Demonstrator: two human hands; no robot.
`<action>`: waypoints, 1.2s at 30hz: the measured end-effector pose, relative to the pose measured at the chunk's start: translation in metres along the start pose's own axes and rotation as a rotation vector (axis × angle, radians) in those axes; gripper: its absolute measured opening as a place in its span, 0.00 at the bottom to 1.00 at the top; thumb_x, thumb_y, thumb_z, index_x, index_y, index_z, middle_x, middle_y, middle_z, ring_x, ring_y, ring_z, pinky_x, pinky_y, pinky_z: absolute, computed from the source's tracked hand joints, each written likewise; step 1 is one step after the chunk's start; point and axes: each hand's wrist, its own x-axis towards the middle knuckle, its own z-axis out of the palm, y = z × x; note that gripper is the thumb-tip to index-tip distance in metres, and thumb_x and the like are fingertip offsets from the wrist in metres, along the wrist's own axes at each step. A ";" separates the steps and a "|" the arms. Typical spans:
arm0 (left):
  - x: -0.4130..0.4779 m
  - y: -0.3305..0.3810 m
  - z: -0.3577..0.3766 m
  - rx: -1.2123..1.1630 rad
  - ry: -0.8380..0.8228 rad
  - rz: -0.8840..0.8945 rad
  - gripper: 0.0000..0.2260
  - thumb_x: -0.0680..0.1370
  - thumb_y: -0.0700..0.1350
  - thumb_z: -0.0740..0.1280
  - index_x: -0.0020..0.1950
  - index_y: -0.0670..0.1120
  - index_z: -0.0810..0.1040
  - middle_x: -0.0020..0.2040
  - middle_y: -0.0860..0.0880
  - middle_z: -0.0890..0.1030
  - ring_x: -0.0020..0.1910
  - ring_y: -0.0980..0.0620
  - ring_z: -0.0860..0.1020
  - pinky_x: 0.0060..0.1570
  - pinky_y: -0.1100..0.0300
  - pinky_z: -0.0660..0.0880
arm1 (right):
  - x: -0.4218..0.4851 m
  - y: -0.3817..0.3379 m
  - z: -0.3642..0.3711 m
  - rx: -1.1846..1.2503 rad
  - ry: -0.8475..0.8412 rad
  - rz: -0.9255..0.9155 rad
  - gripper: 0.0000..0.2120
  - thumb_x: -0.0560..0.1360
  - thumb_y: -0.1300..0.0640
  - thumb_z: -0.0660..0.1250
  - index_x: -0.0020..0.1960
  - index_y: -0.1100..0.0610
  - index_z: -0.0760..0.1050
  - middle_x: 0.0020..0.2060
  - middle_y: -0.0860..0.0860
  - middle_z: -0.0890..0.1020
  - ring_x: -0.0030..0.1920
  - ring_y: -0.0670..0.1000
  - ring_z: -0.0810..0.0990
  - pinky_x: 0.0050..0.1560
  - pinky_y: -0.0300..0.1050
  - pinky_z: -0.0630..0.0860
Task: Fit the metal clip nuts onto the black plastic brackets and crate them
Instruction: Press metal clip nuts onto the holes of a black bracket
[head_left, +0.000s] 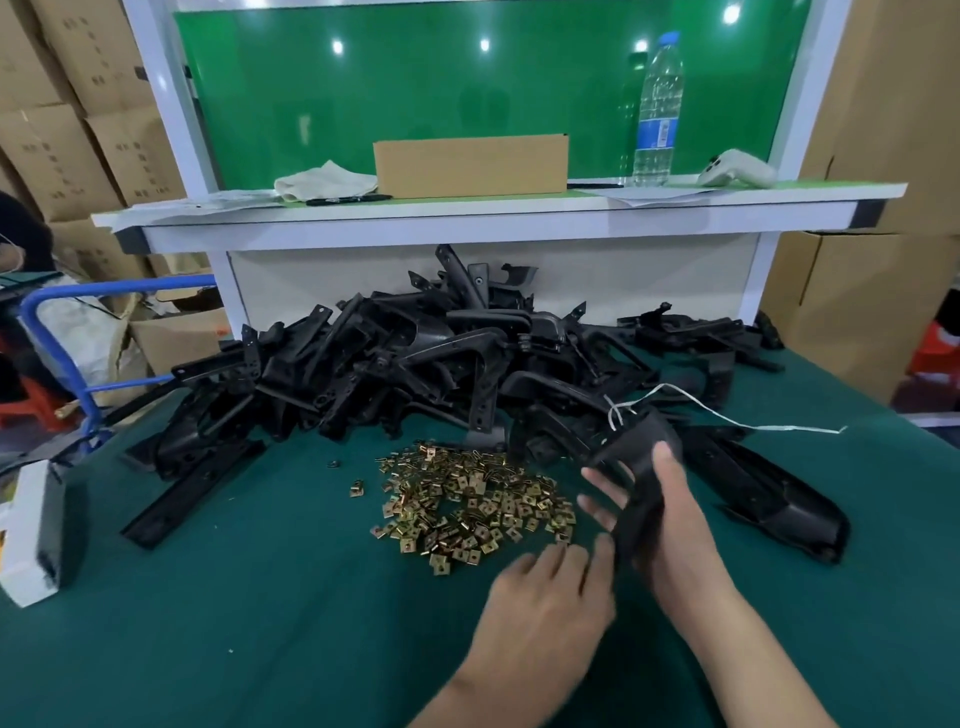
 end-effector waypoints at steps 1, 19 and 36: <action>0.001 0.000 0.000 -0.017 -0.013 0.029 0.17 0.80 0.56 0.62 0.62 0.49 0.83 0.41 0.55 0.81 0.38 0.56 0.79 0.37 0.62 0.77 | 0.000 -0.001 -0.002 0.006 0.020 0.003 0.24 0.73 0.42 0.69 0.60 0.59 0.75 0.54 0.58 0.84 0.53 0.60 0.85 0.41 0.50 0.84; -0.015 -0.105 0.022 -0.076 -0.320 -0.573 0.19 0.82 0.61 0.58 0.70 0.55 0.75 0.68 0.56 0.71 0.67 0.52 0.71 0.70 0.55 0.61 | 0.003 -0.009 -0.021 -0.539 -0.246 0.021 0.15 0.82 0.43 0.61 0.57 0.51 0.81 0.52 0.57 0.86 0.45 0.56 0.85 0.35 0.44 0.80; -0.001 -0.073 -0.010 -1.158 -0.013 -0.878 0.08 0.82 0.50 0.65 0.47 0.49 0.80 0.33 0.57 0.81 0.32 0.62 0.78 0.33 0.69 0.72 | -0.010 0.026 0.003 -1.857 -0.333 -0.601 0.29 0.75 0.40 0.60 0.73 0.35 0.53 0.59 0.40 0.76 0.50 0.50 0.81 0.41 0.47 0.73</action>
